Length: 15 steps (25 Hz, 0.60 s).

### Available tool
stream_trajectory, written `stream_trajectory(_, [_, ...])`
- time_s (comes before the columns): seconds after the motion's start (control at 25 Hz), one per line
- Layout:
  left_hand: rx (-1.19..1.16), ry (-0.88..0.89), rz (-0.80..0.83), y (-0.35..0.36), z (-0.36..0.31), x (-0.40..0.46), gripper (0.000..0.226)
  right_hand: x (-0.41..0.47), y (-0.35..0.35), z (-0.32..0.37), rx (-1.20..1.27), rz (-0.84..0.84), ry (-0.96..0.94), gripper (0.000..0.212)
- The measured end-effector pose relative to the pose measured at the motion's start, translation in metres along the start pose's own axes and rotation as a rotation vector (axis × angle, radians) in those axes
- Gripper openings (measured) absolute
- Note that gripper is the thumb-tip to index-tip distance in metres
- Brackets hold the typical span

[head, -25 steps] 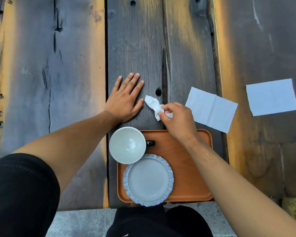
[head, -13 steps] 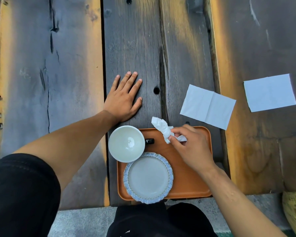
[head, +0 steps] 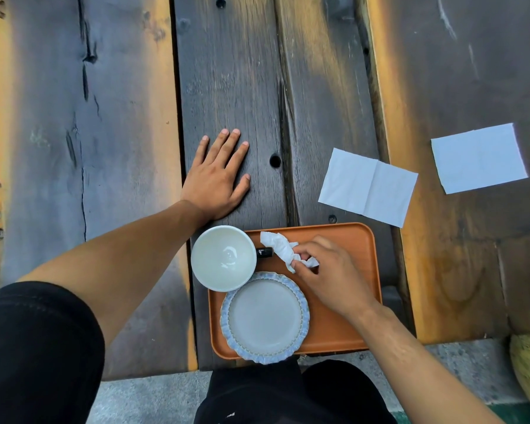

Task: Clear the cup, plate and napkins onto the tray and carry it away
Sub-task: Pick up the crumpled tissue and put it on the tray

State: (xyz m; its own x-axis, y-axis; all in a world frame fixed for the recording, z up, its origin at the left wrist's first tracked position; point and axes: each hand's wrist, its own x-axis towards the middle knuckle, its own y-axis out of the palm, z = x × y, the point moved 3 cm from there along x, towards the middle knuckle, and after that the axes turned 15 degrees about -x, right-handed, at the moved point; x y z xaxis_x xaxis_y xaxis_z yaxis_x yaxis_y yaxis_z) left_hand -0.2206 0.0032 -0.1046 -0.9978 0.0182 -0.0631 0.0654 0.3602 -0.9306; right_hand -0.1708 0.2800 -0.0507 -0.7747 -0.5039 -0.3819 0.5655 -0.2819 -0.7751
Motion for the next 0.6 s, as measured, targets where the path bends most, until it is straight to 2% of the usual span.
stream_trajectory(0.4, [0.036,-0.005,0.058,0.001,-0.003,0.002,0.071,-0.004,-0.007,-0.008,0.005,0.032,0.040,0.031])
stream_trajectory(0.48, [0.017,0.006,0.068,0.000,-0.001,0.003,0.070,-0.004,-0.016,-0.012,0.009,0.014,0.060,0.029])
stream_trajectory(0.6, [-0.051,0.044,0.002,-0.007,-0.001,0.010,0.064,-0.001,-0.032,-0.027,0.046,-0.082,0.136,0.029])
